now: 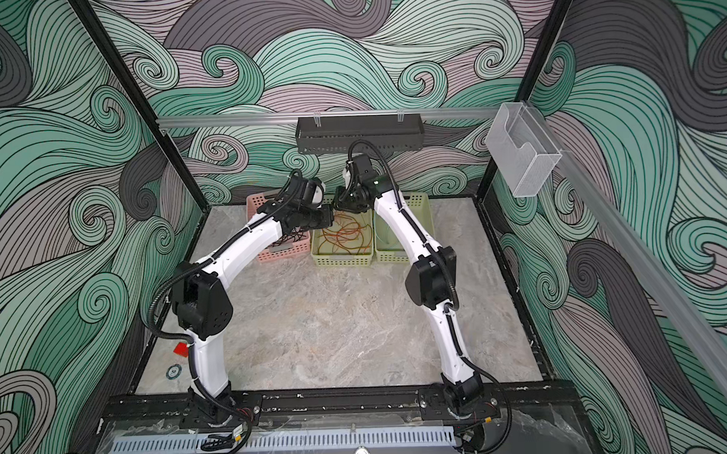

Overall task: Untangle the cables
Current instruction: 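Lower the red cable into the green basket with both grippers and release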

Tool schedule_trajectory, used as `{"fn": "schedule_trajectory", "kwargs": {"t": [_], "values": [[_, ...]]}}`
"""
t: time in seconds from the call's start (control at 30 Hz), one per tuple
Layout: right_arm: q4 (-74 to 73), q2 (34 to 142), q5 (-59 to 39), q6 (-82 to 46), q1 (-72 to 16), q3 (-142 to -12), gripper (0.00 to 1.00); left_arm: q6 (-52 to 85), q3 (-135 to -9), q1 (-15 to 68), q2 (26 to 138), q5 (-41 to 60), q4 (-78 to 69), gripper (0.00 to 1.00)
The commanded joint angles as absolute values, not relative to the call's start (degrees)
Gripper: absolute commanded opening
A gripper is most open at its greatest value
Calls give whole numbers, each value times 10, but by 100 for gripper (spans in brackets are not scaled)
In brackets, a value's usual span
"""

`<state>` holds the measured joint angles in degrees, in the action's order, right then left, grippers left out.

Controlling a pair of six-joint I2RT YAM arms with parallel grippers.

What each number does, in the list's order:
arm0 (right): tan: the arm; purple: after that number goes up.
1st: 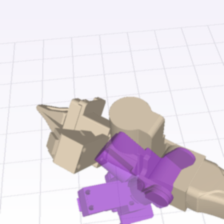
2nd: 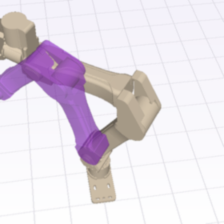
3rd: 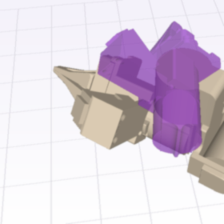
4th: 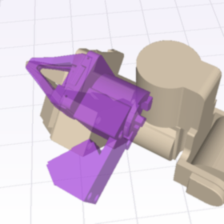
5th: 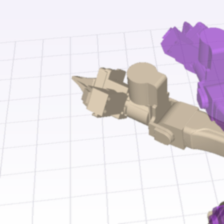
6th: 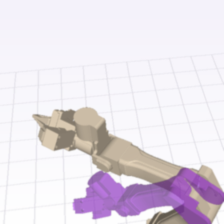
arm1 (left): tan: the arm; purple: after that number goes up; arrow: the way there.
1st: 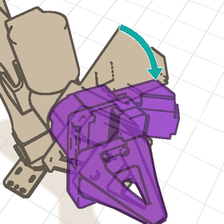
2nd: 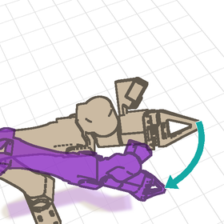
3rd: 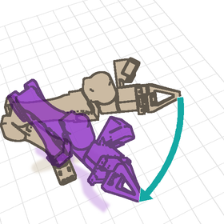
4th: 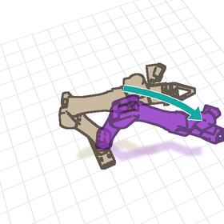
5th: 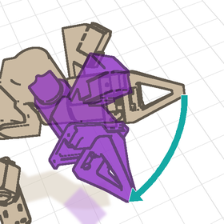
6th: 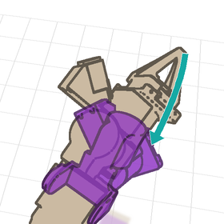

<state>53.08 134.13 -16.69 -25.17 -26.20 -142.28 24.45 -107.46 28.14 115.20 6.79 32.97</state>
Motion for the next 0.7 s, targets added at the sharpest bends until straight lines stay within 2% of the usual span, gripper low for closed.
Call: {"fn": "schedule_trajectory", "kwargs": {"t": [0.0, 0.17, 0.33, 0.43, 0.47, 0.5, 0.53, 0.57, 0.6, 0.63, 0.67], "values": [[615, 1318, -169, -213, -262, -1396, 48, 247, -1097, 277, 1154, 75, 373, 31], [630, 1245, -123, -177, -276, -1287, 54, 230, -1094, 277, 1137, 70, 391, 58], [638, 1145, -54, -137, -294, -1192, 57, 202, -1096, 276, 1099, 79, 420, 65], [599, 1051, -38, -134, -301, -1117, 61, 177, -1040, 278, 1026, 78, 405, 73], [586, 1019, -42, -136, -305, -1096, 62, 167, -1012, 278, 993, 78, 393, 79], [573, 987, -48, -136, -306, -1075, 64, 159, -985, 278, 958, 77, 382, 96], [554, 950, -55, -134, -308, -1047, 66, 151, -958, 279, 919, 73, 378, 99], [532, 911, -55, -134, -310, -1013, 69, 147, -935, 280, 884, 62, 379, 99], [504, 866, -52, -135, -312, -970, 77, 141, -904, 281, 842, 53, 378, 99], [478, 824, -53, -134, -314, -931, 97, 135, -873, 284, 802, 41, 376, 99], [447, 781, -52, -135, -316, -883, 100, 129, -841, 288, 759, 24, 374, 99]]}}
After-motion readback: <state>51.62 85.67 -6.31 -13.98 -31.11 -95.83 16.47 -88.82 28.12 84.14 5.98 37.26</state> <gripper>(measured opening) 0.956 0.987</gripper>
